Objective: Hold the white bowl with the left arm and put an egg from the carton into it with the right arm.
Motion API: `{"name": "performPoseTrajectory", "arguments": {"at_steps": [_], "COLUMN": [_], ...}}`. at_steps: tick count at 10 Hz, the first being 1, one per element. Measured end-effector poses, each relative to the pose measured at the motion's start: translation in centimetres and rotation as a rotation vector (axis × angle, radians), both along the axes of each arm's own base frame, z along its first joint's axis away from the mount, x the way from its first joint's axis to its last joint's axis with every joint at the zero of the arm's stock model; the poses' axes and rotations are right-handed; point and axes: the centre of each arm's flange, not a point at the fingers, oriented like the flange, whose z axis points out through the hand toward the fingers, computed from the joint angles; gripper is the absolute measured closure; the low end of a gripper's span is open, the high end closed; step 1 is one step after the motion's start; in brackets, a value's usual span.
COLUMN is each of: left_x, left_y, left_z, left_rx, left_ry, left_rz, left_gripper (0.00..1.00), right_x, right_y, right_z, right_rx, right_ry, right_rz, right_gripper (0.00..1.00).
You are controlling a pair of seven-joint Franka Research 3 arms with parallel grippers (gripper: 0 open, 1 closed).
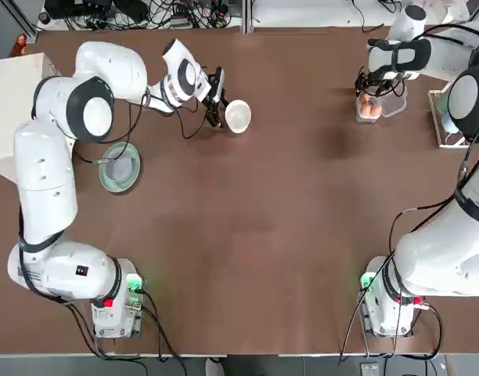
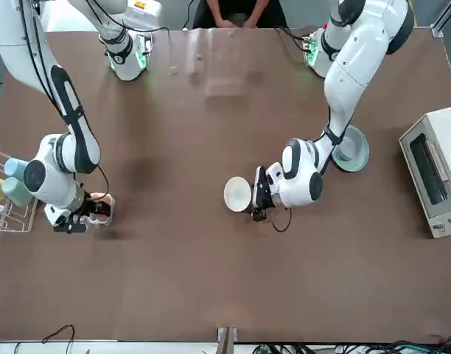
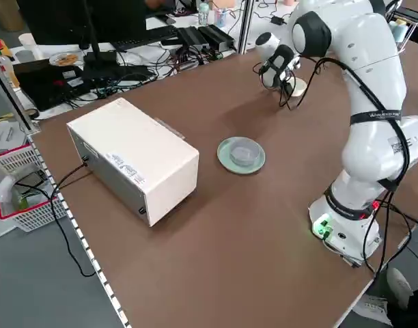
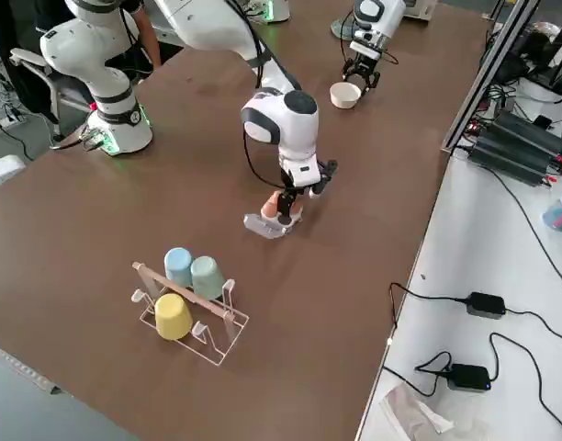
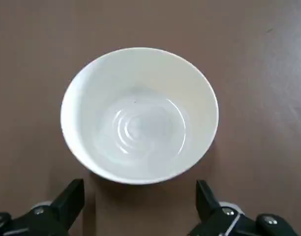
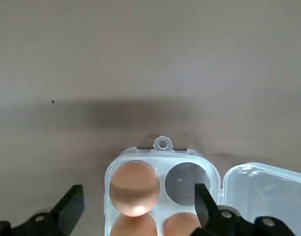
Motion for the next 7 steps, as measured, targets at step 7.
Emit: {"name": "performPoseTrajectory", "arguments": {"at_steps": [7], "left_x": [-0.5], "left_y": [-1.0], "left_z": [0.1], "left_rx": [-0.012], "left_ry": [0.006], "left_rz": [-0.001], "left_gripper": [0.00], "right_x": [0.1], "right_y": [0.0], "right_z": [0.0], "right_rx": [-0.001], "right_ry": [-0.041], "right_rz": [-0.001], "right_gripper": [0.16]}}
